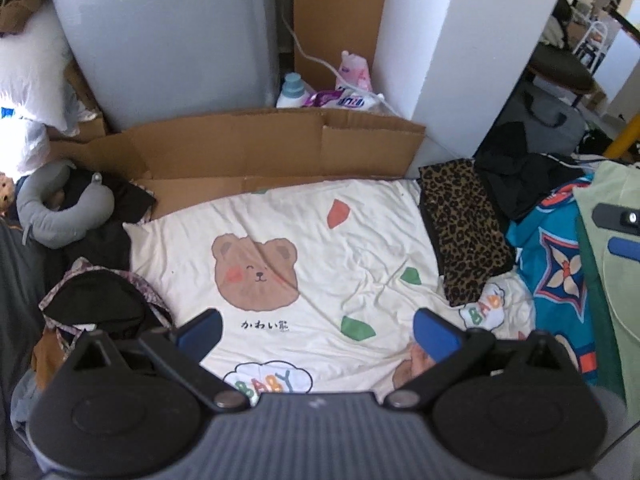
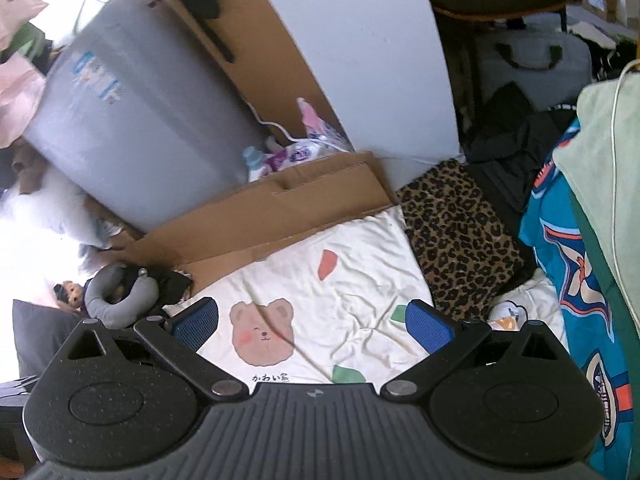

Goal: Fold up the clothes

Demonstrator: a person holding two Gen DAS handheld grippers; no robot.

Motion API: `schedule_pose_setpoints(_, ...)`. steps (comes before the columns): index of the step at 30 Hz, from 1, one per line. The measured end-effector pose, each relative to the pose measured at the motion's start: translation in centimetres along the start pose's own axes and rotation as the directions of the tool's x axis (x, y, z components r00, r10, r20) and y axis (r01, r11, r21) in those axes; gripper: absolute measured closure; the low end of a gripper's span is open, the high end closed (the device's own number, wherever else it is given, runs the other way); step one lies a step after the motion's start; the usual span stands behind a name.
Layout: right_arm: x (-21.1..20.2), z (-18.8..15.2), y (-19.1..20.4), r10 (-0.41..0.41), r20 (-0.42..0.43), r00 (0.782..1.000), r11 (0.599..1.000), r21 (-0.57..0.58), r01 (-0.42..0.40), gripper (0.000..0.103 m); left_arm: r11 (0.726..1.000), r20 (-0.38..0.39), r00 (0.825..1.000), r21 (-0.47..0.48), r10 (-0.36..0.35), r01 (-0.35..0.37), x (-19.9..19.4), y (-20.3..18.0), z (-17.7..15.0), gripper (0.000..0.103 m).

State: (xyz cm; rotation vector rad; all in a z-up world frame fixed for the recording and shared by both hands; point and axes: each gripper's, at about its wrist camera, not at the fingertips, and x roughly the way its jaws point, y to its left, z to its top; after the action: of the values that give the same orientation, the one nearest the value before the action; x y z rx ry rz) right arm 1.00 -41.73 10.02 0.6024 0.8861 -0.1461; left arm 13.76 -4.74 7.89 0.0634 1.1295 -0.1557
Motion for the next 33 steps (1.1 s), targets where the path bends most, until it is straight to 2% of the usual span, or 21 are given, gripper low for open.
schedule_pose_setpoints(6,-2.7,-3.6,2.5,0.001,0.024,1.0,0.999,-0.036,0.0,0.0,0.999,0.049,0.998,-0.011,-0.037,0.037,-1.2,-0.1,-3.3,0.0)
schedule_pose_setpoints(12,-3.2,-7.2,3.9,-0.021,0.035,0.999,0.995,-0.099,0.025,0.0,0.998,0.074,0.997,-0.05,-0.028,0.031,-1.4,0.1,-5.6,0.0)
schedule_pose_setpoints(18,-2.8,-9.2,4.1,-0.052,0.047,0.998,0.992,-0.115,0.057,0.0,0.995,0.101,0.995,-0.092,-0.02,0.03,-1.6,0.3,-7.9,0.0)
schedule_pose_setpoints(21,-2.7,-10.1,4.5,-0.054,0.062,0.997,0.988,-0.139,0.062,0.0,0.991,0.148,0.989,-0.13,-0.001,0.02,-2.1,0.2,-8.9,0.0)
schedule_pose_setpoints(23,-2.4,-10.7,4.8,-0.049,0.074,0.996,0.987,-0.152,0.059,0.0,0.991,0.155,0.987,-0.134,0.03,-0.009,-2.0,-0.2,-9.3,0.0)
schedule_pose_setpoints(33,-1.0,-13.7,5.5,-0.07,0.092,0.993,0.974,-0.209,0.088,0.0,0.989,0.144,0.989,-0.15,0.036,-0.014,0.1,-2.1,-11.8,0.0)
